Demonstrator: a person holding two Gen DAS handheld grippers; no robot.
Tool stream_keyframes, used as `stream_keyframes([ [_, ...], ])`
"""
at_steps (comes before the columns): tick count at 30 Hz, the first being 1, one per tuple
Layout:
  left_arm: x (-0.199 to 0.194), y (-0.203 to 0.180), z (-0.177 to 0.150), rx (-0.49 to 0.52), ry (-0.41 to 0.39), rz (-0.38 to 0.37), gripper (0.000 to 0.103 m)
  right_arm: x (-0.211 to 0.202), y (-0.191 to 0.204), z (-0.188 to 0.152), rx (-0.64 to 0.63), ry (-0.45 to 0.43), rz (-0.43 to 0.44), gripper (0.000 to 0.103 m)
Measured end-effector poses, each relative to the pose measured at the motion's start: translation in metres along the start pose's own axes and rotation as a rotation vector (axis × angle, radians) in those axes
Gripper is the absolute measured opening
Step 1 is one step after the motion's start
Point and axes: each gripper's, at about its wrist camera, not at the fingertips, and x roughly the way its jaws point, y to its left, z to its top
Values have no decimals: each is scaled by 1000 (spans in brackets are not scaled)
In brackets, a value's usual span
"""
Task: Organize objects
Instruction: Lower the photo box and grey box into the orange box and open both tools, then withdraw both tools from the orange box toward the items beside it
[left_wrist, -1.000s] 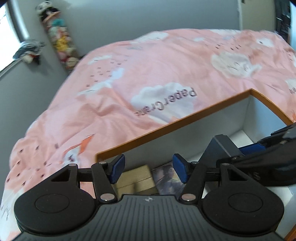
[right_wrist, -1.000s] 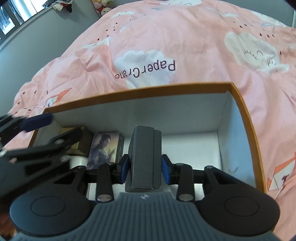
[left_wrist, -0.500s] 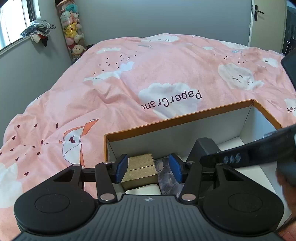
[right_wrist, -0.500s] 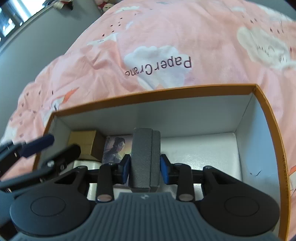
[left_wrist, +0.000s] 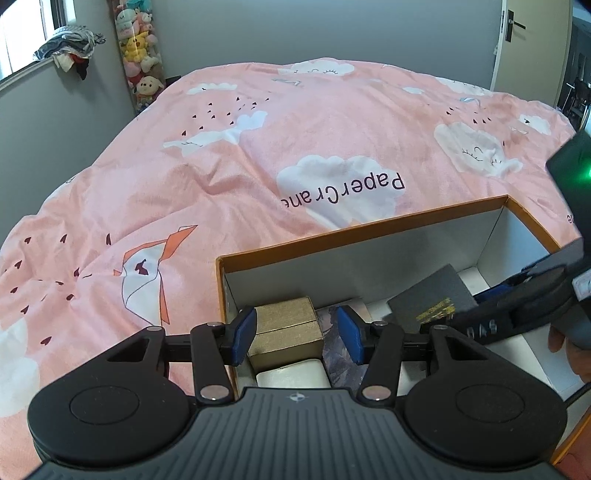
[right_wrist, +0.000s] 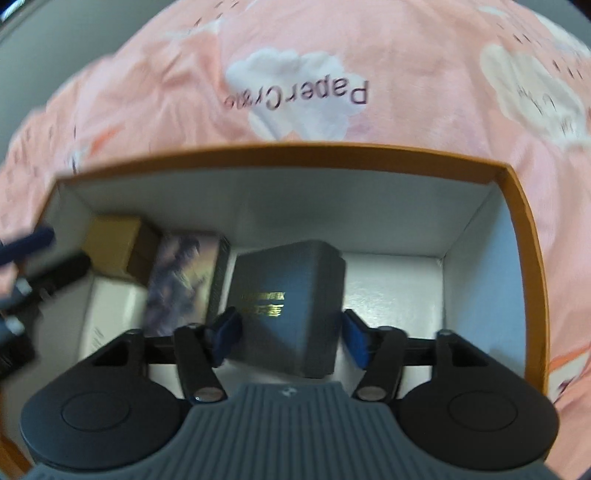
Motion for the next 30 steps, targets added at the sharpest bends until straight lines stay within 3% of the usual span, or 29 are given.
stream_keyframes([
  [8,0,-2,0,10,6,-14,60,3,8,-5,-280,54,2,82],
  [13,2,-3,-3,13,20,-12,60,13,20,-14,-457,99,-38,84],
  [30,1,-3,-6,10,22,-31,59,9,16,-2,-392,40,45,87],
])
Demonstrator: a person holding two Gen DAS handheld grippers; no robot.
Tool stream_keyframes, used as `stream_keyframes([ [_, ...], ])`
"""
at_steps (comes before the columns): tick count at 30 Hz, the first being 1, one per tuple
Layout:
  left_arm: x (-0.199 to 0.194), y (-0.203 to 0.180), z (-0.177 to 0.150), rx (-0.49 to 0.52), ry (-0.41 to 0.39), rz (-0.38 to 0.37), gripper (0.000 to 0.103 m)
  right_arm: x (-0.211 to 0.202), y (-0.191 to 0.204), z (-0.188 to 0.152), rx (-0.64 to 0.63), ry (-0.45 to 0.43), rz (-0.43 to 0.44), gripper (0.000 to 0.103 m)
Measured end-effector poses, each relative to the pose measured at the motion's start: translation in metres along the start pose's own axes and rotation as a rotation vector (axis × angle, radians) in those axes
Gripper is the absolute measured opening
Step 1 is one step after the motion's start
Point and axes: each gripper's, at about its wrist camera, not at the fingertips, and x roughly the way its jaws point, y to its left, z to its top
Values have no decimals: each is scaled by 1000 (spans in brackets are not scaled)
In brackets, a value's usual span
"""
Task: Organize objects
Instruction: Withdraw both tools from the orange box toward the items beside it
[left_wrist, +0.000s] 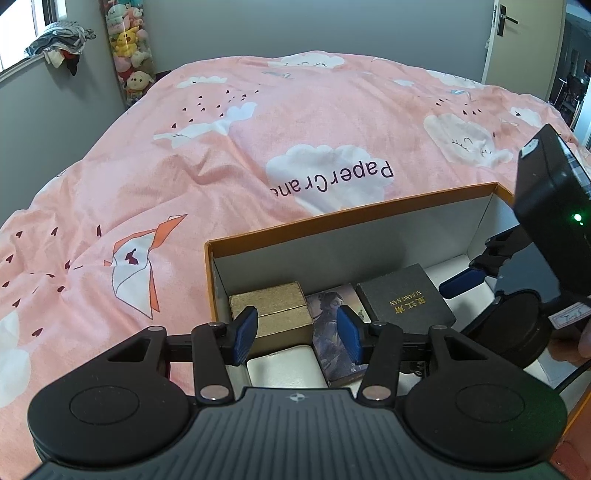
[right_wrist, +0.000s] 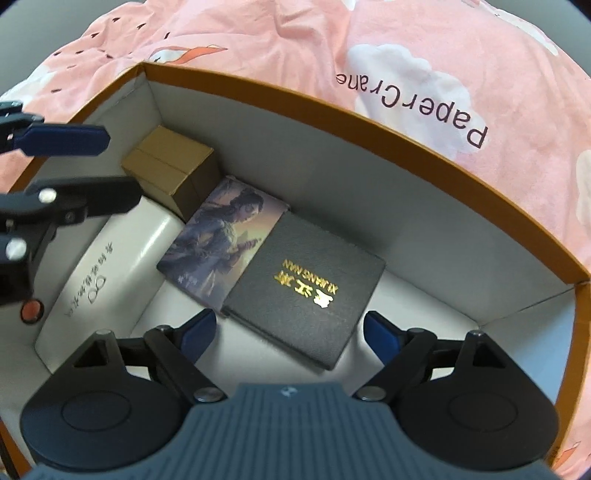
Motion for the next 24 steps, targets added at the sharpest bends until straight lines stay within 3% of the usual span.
stream_keyframes([
  [2,0,0,0,2,1,0,59,-3,-2,-3,-14,4,-4,85],
  [4,0,0,0,0,2,-1,59,-6,-5,-6,-21,8,4,70],
  [7,1,-1,-1,-2,6,0,59,-6,-9,-6,-24,4,-26,59],
  [18,-14,-7,3,13,-20,-12,56,-17,-23,-5,15,-22,-48,57],
  [24,-61,-13,0,6,-66,-93,55,-76,-5,-34,128,-173,-61,58],
])
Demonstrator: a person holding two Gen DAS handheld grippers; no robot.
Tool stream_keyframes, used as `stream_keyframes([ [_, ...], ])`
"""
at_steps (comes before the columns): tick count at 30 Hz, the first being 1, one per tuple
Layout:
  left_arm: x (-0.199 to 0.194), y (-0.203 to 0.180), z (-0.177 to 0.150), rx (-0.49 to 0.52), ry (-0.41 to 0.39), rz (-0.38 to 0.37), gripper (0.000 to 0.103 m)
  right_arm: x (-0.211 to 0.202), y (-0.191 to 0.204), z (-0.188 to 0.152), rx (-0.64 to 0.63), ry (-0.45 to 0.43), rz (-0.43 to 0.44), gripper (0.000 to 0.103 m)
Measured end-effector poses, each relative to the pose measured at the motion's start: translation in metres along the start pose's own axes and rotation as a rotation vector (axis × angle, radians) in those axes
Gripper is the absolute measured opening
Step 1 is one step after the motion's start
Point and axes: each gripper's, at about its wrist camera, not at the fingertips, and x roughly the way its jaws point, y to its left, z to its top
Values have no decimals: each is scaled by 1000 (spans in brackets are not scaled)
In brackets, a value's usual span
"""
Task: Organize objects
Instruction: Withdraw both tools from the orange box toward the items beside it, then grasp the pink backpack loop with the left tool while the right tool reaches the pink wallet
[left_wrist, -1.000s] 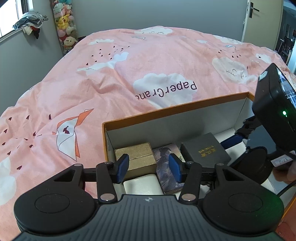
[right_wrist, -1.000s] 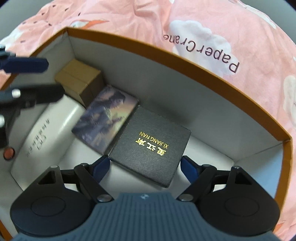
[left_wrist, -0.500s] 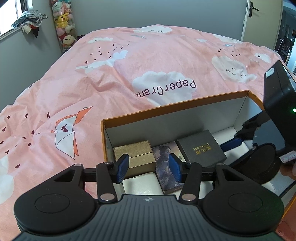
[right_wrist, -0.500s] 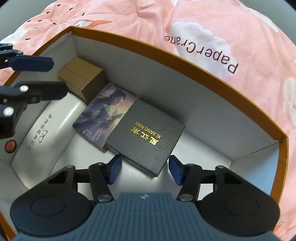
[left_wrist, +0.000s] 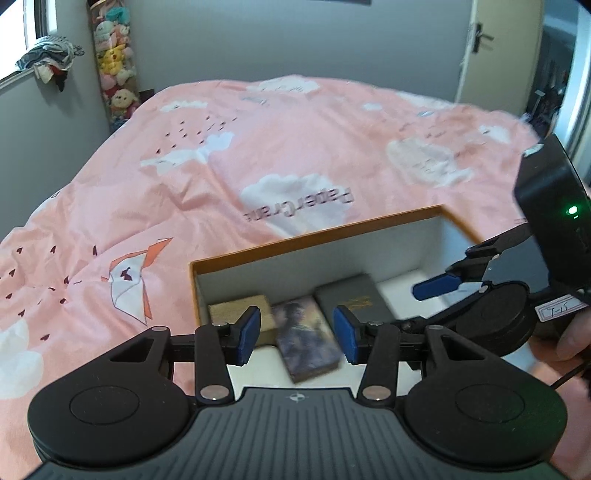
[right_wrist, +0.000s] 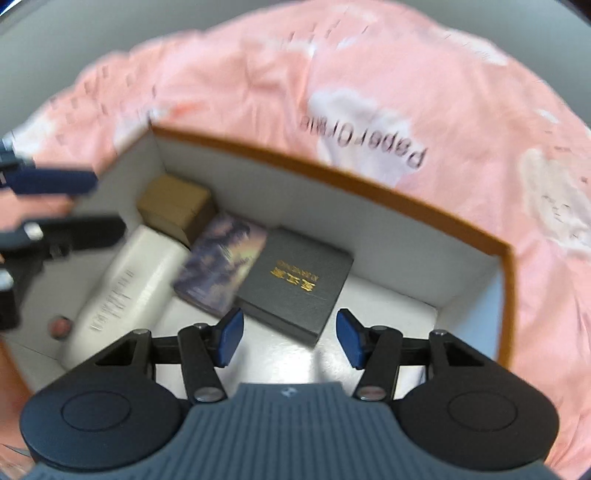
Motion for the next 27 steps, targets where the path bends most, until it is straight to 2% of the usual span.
stream_keyframes([
  [2,-18,-4,-7,-6,0,-44,55,-20,19,-7,60,-66,8,57],
  [5,-40,-12,-24,-9,13,-109,55,-59,32,-40,146,-145,15,57],
  [7,-49,-18,-38,-6,37,-149,54,-72,45,-53,191,-166,15,56],
  [11,-62,-31,-67,13,99,-216,52,-103,62,-103,270,-203,-13,49],
  [13,-67,-38,-81,27,125,-236,52,-117,68,-122,299,-191,-47,49],
  [18,-73,-59,-110,45,187,-308,52,-135,90,-174,352,-197,-67,49],
  [21,-72,-72,-121,51,220,-349,52,-141,99,-201,360,-164,-118,49],
  [24,-74,-85,-128,89,223,-347,52,-137,101,-220,373,-125,-167,46],
  [27,-77,-96,-132,139,212,-342,52,-137,99,-240,419,-80,-164,45],
])
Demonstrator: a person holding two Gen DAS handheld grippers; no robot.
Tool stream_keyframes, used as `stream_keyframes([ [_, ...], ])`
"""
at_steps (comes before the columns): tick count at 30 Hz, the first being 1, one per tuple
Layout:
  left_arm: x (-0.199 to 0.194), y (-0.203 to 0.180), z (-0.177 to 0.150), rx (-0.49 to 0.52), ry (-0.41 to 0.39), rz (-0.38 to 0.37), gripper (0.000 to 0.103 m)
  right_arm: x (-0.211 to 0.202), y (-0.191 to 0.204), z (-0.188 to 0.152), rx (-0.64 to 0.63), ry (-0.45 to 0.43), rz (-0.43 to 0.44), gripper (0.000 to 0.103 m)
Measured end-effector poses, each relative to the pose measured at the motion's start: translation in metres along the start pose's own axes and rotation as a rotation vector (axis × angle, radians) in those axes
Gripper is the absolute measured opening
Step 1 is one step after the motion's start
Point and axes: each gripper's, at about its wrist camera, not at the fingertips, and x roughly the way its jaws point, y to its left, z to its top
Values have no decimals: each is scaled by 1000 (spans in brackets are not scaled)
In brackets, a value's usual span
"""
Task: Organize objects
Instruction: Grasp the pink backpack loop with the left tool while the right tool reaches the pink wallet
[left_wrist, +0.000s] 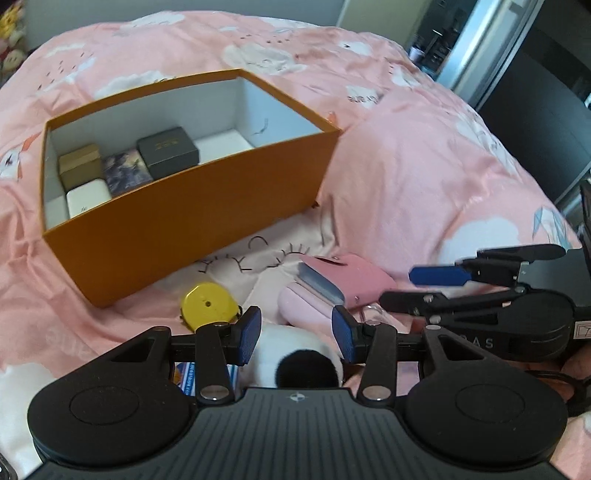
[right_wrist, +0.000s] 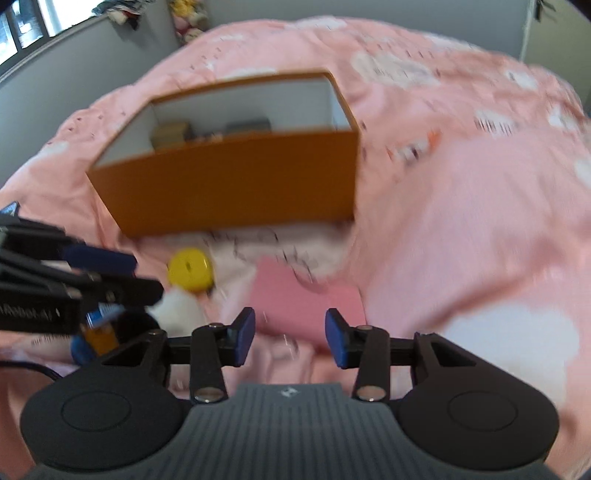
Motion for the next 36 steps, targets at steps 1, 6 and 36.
stream_keyframes([
  [1,-1,-3,-1,17,-6,-2,52,1,-3,-4,16,16,2,45],
  [6,0,-17,-4,94,-9,-17,52,-6,-21,-23,132,67,102,47],
  [36,43,-16,19,251,-29,42,52,29,-12,37,43,-96,-9,20],
])
